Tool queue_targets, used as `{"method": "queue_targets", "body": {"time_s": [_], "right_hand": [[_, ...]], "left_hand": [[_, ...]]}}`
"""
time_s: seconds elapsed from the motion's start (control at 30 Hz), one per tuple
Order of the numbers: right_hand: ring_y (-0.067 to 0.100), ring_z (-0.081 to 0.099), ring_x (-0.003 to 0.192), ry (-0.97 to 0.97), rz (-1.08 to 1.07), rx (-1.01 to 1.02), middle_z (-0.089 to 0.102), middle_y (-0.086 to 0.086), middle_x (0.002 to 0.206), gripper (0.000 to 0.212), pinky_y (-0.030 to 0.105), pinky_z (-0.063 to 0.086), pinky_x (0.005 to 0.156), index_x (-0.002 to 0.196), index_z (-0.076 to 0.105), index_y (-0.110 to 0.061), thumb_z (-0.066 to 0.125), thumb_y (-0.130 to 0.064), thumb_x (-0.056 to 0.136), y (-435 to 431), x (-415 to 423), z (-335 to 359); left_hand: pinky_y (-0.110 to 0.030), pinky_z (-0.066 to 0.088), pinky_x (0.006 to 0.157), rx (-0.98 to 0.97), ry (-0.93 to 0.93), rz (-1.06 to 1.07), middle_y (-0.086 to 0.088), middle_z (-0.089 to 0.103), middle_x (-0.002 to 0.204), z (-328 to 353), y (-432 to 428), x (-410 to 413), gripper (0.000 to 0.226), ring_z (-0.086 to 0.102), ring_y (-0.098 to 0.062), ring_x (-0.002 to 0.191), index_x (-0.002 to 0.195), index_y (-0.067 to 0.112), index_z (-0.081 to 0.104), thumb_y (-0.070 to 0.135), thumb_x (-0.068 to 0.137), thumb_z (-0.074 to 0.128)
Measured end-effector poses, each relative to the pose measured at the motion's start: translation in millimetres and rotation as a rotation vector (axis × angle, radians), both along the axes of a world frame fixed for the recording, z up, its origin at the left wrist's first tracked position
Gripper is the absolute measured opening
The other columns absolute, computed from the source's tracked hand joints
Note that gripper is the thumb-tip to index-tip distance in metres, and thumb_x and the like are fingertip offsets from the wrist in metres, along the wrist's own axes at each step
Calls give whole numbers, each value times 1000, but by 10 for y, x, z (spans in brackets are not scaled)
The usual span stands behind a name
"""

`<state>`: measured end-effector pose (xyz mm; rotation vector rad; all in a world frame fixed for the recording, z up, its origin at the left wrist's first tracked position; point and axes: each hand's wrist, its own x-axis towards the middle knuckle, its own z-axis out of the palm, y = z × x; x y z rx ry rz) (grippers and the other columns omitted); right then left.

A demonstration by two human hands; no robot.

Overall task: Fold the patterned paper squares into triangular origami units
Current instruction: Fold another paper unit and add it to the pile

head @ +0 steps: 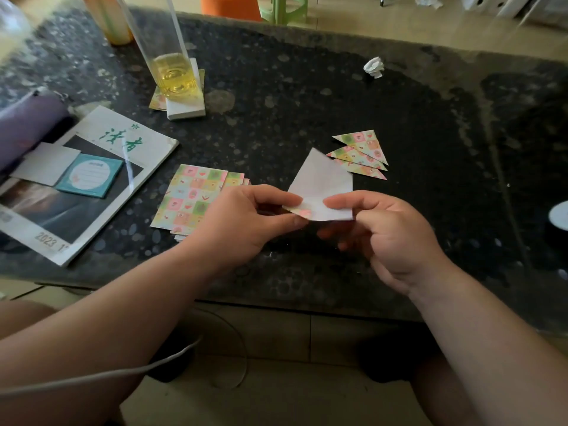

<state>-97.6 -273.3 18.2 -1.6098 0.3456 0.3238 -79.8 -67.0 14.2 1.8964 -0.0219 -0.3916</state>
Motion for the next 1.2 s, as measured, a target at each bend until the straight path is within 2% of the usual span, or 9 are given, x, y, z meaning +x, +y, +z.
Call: {"method": "queue_targets", "body": {"time_s": [0.13,0.23,0.3,0.4,0.5,0.6,0.8,1.0,1.2], "right_hand": [[27,76,96,-55,93,100,78,9,106,54,32,53,68,110,74,-6,35,22,85,-71,0,72],[23,75,102,-97,149,102,78,4,111,39,32,53,71,118,71,-9,50,14,94,-95,-7,71],[23,74,103,-114,144,112,78,3,112,25,33,52,72,117,72,-10,65,-8,93,-86,-16,56],[24,76,97,-87,60,80,79,3,106,29,34,50,69,106,75,-12,71,-31,84,-17,-19,23],[22,78,88,-64,-16,-20,80,0,96,11,34,51,67,94,76,-12,72,-22,93,53,-20,-15],[20,78,83,-58,-37,-72,80,1,92,8,31,52,64,89,74,-10,74,-16,93,94,-31,-33],[21,77,75,-34,-96,-78,79,4,86,8,27,53,59,88,71,-6,76,-11,91,135,-19,-46],[22,77,73,-16,-108,-64,79,7,85,11,28,52,57,84,68,-6,76,-9,91,149,-25,-75],[19,74,65,-53,-128,-105,76,8,75,16,26,52,53,80,64,-8,78,-9,89,156,-22,-115]], "left_hand": [[-50,57,92,-57,-53,27,6,77,88,10,5,6,25,72,-17,91,94,33,81,49,75,75],[-57,55,92,-69,-68,60,-2,77,88,3,-12,4,14,72,-28,91,92,32,81,39,92,70],[-54,55,93,-69,-61,86,-1,77,86,1,-20,4,15,72,-26,90,88,31,82,30,95,69],[-45,57,89,-50,-46,114,6,77,79,11,-32,1,15,73,-17,85,82,31,80,27,93,71],[-38,60,86,-56,7,136,7,77,78,-28,-35,7,11,73,-13,82,80,32,81,28,89,76],[-42,61,86,-140,83,189,-1,77,79,-72,-33,23,7,73,-17,79,80,25,82,19,84,82],[-22,52,54,-315,178,297,-8,71,67,-82,-68,31,28,69,-18,60,88,9,56,-1,79,81],[-25,56,59,-377,247,288,-6,70,68,-105,-69,27,21,67,-16,63,98,5,63,-3,84,76],[-24,55,64,-327,306,233,-4,71,73,-133,-66,19,6,65,-13,68,86,8,71,5,87,75]]}}
